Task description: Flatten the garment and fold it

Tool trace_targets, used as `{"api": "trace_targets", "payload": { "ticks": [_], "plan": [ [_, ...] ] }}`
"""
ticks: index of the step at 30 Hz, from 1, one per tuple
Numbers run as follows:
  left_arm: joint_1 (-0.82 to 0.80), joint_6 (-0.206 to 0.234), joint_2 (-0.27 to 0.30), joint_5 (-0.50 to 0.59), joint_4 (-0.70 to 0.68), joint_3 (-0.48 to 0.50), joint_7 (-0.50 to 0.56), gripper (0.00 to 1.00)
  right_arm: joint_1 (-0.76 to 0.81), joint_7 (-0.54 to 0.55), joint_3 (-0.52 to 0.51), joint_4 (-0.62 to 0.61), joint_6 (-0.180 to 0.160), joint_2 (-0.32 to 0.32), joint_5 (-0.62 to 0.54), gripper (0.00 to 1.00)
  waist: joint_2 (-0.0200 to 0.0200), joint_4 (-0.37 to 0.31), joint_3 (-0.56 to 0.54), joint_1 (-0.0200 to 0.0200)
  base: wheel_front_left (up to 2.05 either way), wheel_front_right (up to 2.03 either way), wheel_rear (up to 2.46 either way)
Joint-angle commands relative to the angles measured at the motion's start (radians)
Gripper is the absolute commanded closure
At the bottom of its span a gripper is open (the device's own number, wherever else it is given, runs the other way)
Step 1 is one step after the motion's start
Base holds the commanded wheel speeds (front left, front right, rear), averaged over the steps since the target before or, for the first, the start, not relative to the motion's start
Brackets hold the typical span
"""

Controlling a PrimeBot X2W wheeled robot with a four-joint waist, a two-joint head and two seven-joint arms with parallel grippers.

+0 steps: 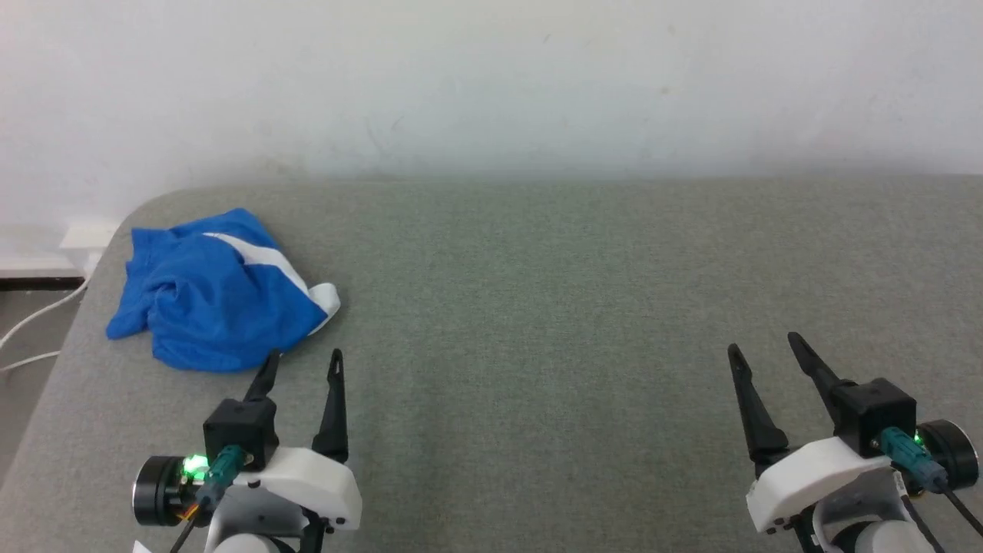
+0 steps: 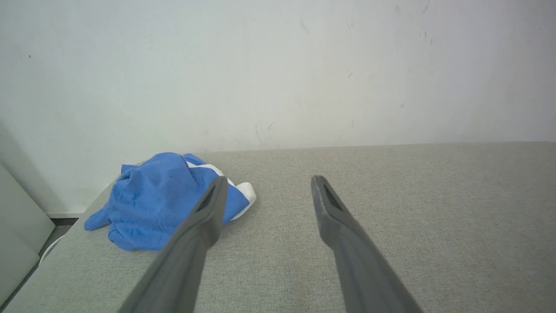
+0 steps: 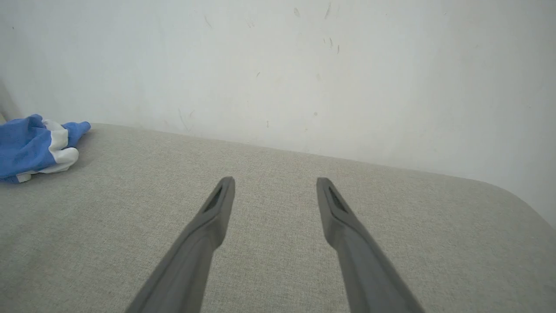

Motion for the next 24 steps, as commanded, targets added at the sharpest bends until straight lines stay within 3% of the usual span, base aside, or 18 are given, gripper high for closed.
{"api": "trace_targets", "payload": {
  "ticks": [1,24],
  "plan": [
    [-0.015,0.008,0.003,-0.011,0.005,-0.002,-0.011,0.0,-0.007,-0.012,0.003,0.003,0.0,0.001,0.008,0.0,0.0,0.018,0.001,0.0,0.0,0.0,0.0],
    [-0.012,0.028,0.007,-0.035,0.018,-0.001,-0.057,0.0,-0.022,-0.034,0.016,0.009,-0.001,0.002,0.026,0.0,0.0,0.167,0.006,0.0,0.0,0.0,0.0]
  ]
}}
